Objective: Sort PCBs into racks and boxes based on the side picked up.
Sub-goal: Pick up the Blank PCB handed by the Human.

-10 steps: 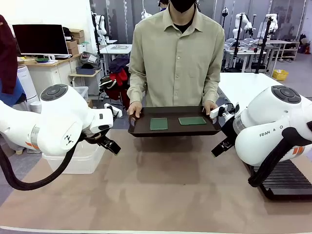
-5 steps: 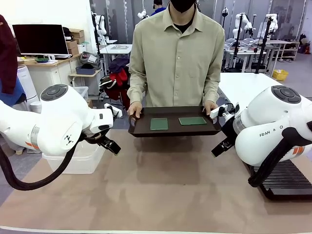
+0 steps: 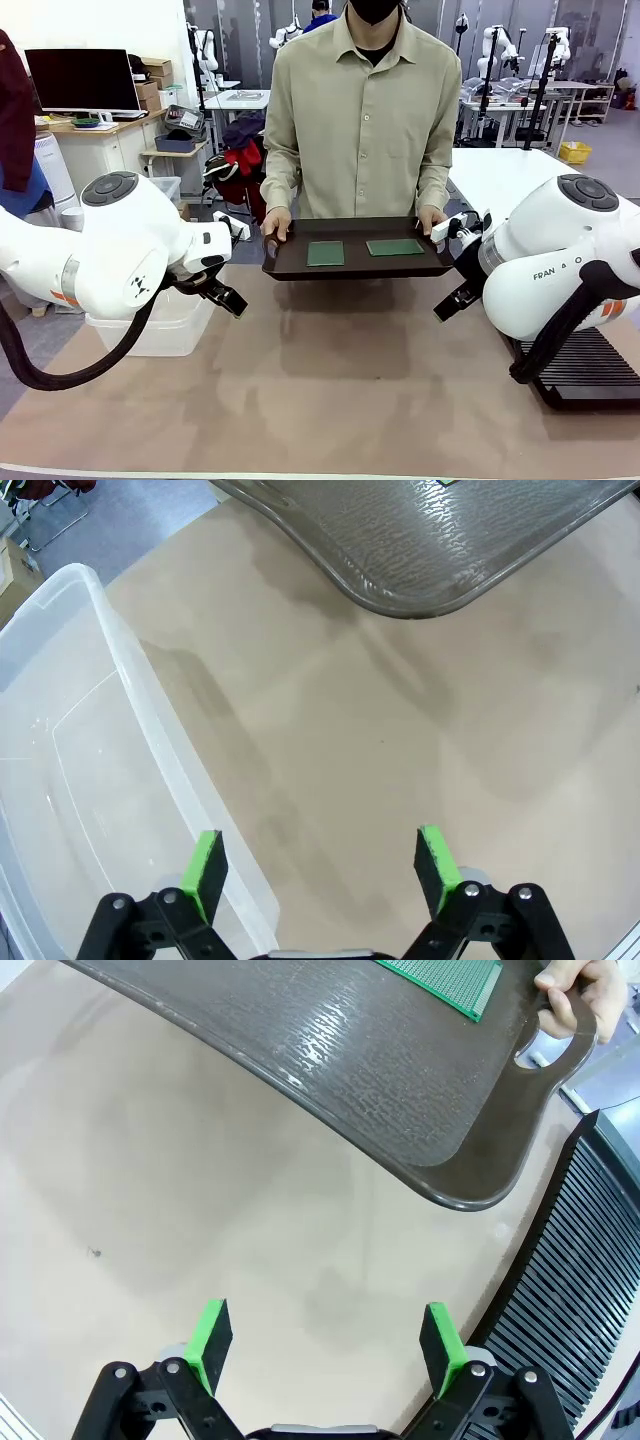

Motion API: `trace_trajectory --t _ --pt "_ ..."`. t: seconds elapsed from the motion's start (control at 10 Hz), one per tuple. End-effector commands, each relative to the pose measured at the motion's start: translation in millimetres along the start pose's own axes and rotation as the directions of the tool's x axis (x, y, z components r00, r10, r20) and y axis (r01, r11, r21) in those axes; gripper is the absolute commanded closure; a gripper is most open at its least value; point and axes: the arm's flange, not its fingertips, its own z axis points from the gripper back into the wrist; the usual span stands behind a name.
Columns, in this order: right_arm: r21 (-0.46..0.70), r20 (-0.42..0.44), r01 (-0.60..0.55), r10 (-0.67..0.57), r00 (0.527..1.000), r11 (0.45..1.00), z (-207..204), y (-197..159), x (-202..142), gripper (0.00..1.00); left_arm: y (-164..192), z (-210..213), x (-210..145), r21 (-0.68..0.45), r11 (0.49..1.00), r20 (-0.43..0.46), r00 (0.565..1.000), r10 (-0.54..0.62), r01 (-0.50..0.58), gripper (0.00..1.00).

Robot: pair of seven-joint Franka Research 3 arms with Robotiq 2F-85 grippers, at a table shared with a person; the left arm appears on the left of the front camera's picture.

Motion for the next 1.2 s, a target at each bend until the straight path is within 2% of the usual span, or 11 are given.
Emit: trace_trajectory --t 0.0,0.1,0.2,0.3,0.4,0.5,0.6,0.7,1.1 --pt "0.0 0.0 0.0 0.0 1.0 1.0 0.0 0.0 0.0 0.0 -0.1 0.0 0.0 0.0 1.0 0.0 1.0 0.0 0.0 0.0" --pt "-0.008 -0.027 0.039 -0.039 0.999 0.999 15.4 33.8 -9.2 0.0 0.0 0.0 0.0 0.0 1.0 0.0 1.0 0.0 0.0 0.0" --pt "0.029 -0.048 -0.002 0.003 0.999 1.0 27.5 19.3 -9.0 0.0 -8.6 2.1 9.1 -0.001 0.999 -0.028 0.999 0.037 -0.037 0.0" --pt "0.055 -0.049 0.004 -0.002 0.999 0.998 37.7 9.6 -6.9 0.0 -8.7 6.6 16.9 -0.05 0.999 -0.027 0.999 0.021 -0.023 0.0" --pt "0.065 -0.033 0.037 -0.035 0.999 0.997 44.6 23.4 -8.5 0.0 1.9 22.6 15.2 -0.093 0.995 -0.042 0.998 -0.043 0.039 0.0" --pt "0.097 -0.034 0.008 -0.005 0.999 0.995 60.3 13.6 -6.7 0.0 5.1 36.1 22.9 -0.128 0.99 -0.024 0.998 -0.061 0.058 0.0" --pt "0.131 -0.031 0.003 0.001 1.0 0.991 78.2 -3.6 -3.0 0.0 2.2 52.9 30.5 -0.177 0.981 0.014 0.997 -0.073 0.074 0.0" --pt "0.159 -0.015 0.017 -0.014 1.0 0.987 95.6 -3.4 -1.6 0.0 4.7 78.4 32.8 -0.236 0.963 0.056 0.991 -0.119 0.129 0.0" --pt "0.245 0.05 -0.083 0.073 0.996 0.966 169.5 -54.4 30.6 0.0 29.3 146.4 69.1 -0.204 0.914 0.242 0.923 -0.299 0.35 0.0"
